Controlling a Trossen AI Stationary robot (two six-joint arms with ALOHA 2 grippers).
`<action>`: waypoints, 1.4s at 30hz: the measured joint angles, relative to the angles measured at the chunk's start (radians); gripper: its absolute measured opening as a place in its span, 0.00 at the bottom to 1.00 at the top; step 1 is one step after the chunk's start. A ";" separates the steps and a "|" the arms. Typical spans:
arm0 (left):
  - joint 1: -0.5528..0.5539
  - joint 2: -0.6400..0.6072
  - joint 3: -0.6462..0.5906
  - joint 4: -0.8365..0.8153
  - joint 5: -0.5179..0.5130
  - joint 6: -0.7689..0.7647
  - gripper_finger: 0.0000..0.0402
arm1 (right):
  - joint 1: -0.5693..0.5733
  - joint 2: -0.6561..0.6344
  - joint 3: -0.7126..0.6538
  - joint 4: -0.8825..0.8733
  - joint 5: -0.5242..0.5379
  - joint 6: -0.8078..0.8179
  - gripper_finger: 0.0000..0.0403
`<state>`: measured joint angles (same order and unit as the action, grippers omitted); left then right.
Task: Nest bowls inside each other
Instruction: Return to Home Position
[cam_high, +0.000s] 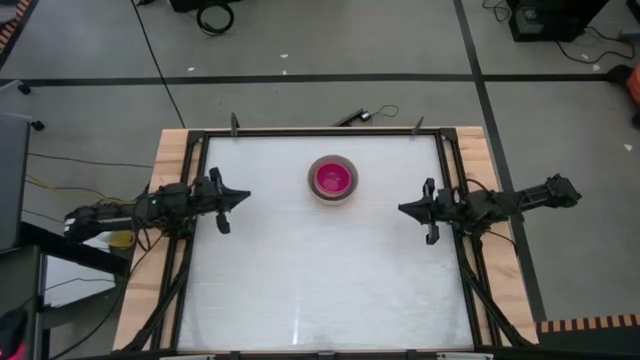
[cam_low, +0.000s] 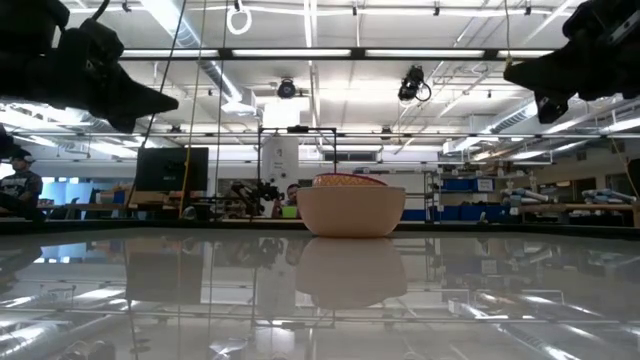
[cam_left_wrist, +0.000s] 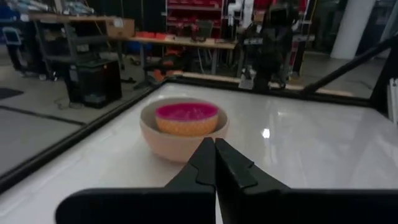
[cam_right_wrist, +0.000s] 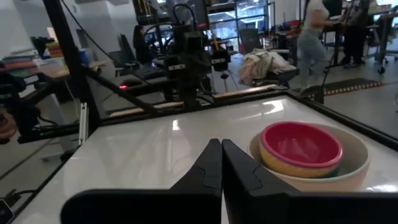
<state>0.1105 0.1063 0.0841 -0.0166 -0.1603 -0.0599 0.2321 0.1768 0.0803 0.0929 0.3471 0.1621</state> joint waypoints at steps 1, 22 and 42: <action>0.002 -0.014 -0.001 -0.024 0.000 -0.004 0.00 | -0.014 -0.002 0.000 -0.004 -0.007 -0.002 0.01; 0.004 -0.103 -0.059 0.003 0.054 -0.050 0.00 | -0.207 -0.006 -0.074 0.110 -0.270 0.042 0.01; 0.004 -0.099 -0.060 0.004 0.061 -0.085 0.05 | -0.219 -0.013 -0.074 0.118 -0.207 0.019 0.09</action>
<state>0.1143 0.0071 0.0246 -0.0128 -0.0990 -0.1446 0.0128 0.1642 0.0063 0.2108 0.1406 0.1814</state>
